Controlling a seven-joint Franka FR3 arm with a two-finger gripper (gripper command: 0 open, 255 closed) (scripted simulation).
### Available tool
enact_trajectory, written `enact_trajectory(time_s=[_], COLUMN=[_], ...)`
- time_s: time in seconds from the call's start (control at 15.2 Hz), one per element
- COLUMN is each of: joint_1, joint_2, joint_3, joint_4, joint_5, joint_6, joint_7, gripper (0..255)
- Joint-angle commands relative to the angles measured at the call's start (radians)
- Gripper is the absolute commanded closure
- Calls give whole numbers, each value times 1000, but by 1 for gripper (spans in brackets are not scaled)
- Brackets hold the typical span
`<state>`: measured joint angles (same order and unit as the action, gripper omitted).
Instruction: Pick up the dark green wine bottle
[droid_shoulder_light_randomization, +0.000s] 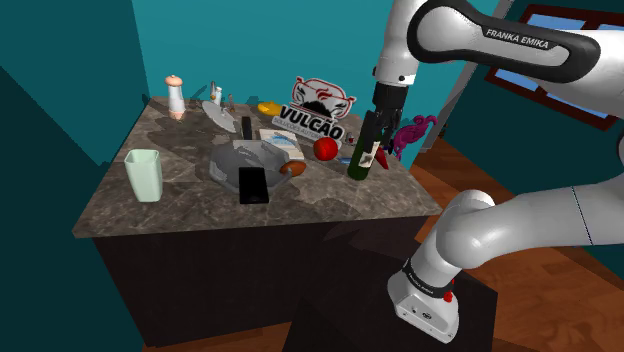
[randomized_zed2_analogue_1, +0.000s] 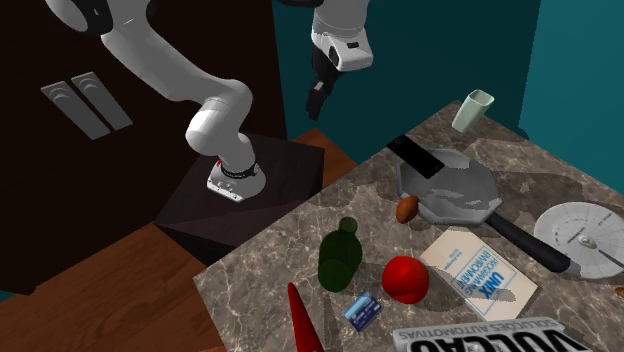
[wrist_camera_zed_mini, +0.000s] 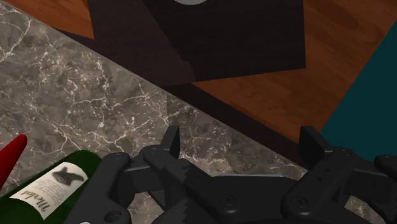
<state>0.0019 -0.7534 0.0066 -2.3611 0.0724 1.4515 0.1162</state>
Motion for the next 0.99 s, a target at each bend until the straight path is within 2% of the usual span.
enact_trajectory(time_s=[0.0,0.46,0.92], joint_1=[0,-61,-106], joint_2=[0,135,298], joint_3=[0,-123,-241], joint_4=[0,116,276], joint_5=[0,-92,-143], joint_6=[0,32,55], joint_7=[0,-110,-219], gripper=[0,0,0])
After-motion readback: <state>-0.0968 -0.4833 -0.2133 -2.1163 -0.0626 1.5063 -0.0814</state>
